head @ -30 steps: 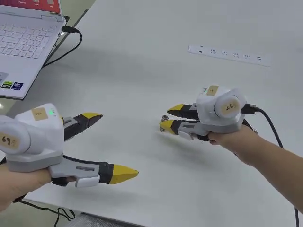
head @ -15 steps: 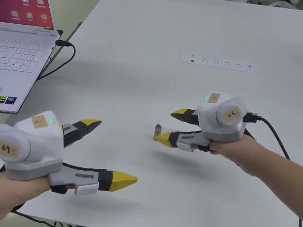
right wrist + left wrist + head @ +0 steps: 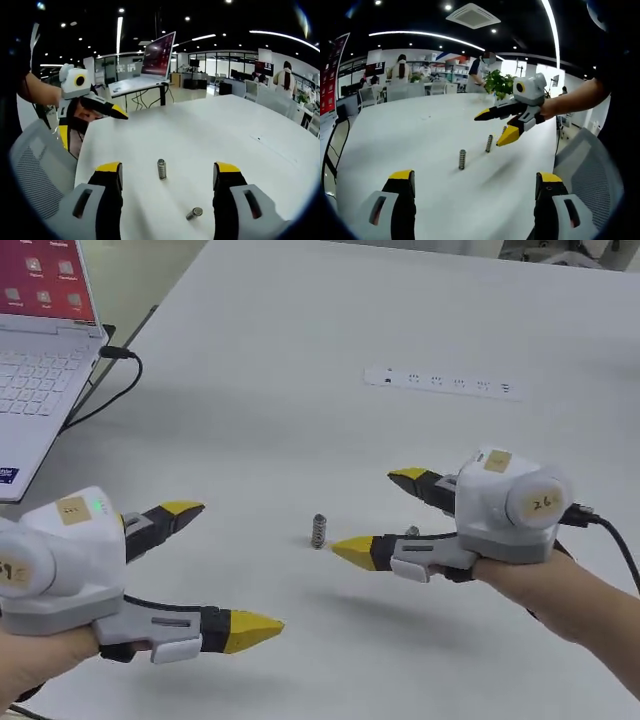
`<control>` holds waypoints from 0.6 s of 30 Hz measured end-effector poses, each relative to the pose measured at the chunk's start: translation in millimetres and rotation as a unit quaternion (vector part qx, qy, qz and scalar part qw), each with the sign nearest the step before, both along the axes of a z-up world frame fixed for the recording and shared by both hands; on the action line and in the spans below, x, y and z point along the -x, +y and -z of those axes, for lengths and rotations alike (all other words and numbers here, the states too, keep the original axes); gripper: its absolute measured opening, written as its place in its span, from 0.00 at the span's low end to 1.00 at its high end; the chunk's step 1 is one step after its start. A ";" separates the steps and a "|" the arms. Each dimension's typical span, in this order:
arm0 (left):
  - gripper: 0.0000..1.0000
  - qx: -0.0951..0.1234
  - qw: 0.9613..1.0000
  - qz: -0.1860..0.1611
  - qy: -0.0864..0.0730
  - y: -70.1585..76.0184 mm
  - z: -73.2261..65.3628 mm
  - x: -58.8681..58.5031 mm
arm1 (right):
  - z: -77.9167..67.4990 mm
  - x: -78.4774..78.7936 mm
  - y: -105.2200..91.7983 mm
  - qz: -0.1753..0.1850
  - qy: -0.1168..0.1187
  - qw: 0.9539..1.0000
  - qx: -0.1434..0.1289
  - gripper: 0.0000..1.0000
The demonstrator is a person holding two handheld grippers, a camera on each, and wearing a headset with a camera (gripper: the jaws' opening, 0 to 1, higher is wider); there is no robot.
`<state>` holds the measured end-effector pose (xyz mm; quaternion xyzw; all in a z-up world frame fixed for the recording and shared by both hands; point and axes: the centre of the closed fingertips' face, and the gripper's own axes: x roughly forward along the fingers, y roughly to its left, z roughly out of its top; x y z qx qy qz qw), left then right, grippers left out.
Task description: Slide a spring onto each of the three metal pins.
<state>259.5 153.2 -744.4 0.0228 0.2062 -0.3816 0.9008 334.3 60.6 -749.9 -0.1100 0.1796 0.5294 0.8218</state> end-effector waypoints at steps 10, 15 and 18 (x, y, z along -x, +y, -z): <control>0.98 -0.001 1.000 0.006 -0.009 -9.5 -6.5 -3.2 | -12.6 10.0 -19.2 0.014 -0.016 1.000 -0.014 0.95; 0.98 -0.001 1.000 0.008 -0.014 -14.0 -9.4 -5.1 | -18.8 13.8 -37.9 0.031 -0.010 0.999 -0.023 0.99; 0.98 -0.001 1.000 0.010 -0.017 -16.7 -10.3 -6.0 | -22.5 13.5 -50.5 0.044 -0.013 0.999 -0.027 0.99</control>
